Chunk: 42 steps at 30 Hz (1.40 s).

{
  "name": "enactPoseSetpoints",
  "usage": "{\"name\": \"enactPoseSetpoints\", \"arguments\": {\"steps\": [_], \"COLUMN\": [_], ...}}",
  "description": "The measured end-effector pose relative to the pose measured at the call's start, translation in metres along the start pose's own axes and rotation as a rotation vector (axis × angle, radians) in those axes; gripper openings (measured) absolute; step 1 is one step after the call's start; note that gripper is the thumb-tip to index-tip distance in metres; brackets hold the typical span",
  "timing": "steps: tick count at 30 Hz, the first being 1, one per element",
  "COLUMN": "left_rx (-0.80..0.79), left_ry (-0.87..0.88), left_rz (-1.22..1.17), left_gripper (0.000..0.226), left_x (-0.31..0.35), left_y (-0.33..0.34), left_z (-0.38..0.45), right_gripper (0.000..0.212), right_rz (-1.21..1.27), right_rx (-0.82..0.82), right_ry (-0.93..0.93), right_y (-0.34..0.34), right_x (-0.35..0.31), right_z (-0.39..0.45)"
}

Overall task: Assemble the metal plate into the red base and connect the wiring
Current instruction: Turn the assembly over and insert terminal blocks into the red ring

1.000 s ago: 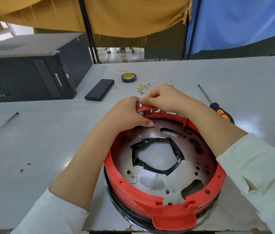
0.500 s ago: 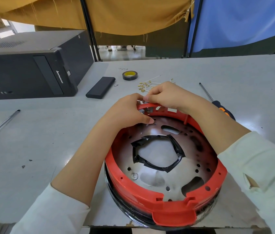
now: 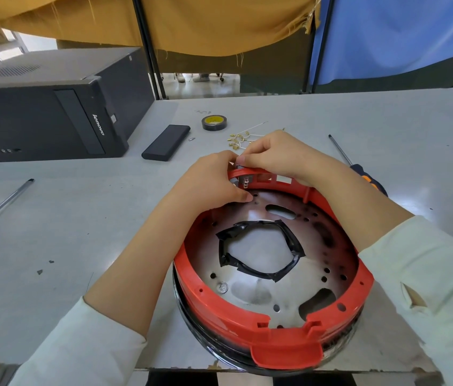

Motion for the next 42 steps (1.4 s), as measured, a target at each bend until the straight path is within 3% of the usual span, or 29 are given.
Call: {"name": "enactPoseSetpoints", "arguments": {"steps": [6,12,19,21,25,30,42], "left_rx": [0.015,0.027,0.023,0.018,0.018,-0.002,-0.006], "left_ry": [-0.001,-0.011,0.005,0.001,0.001,0.0,-0.017], "left_rz": [0.009,0.027,0.046,0.056,0.052,0.056,0.068], "left_gripper": [0.064,0.059,0.051,0.048,0.047,0.046,0.035], "left_x": [-0.001,0.001,0.001,0.002,0.001,0.001,-0.001], "left_y": [-0.001,0.001,0.003,0.004,0.003,0.004,0.001], "left_z": [0.001,0.003,0.001,0.002,0.002,0.003,0.005], "right_gripper": [0.025,0.011,0.034,0.041,0.03,0.04,0.031], "right_rz": [0.032,0.033,-0.467,-0.503,-0.409,-0.428,-0.398], "right_rx": [0.096,0.083,-0.233,-0.173,-0.028,0.0,-0.026], "right_ry": [-0.026,-0.006,-0.005,-0.037,-0.152,-0.118,-0.114], "right_y": [-0.003,-0.003,-0.007,0.001,0.006,0.006,0.003], "right_x": [0.001,-0.003,-0.017,-0.009,0.002,0.006,0.004], "right_z": [0.0,-0.004,-0.017,-0.022,-0.026,-0.021,-0.021]}}
Point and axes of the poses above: each hand's wrist, its own z-axis towards the middle knuckle, its own y-axis out of the palm, x = y × z, the point moved 2 cm from there along z, towards the middle knuckle, and after that the axes turned 8 degrees about z, right-handed, at the moved point
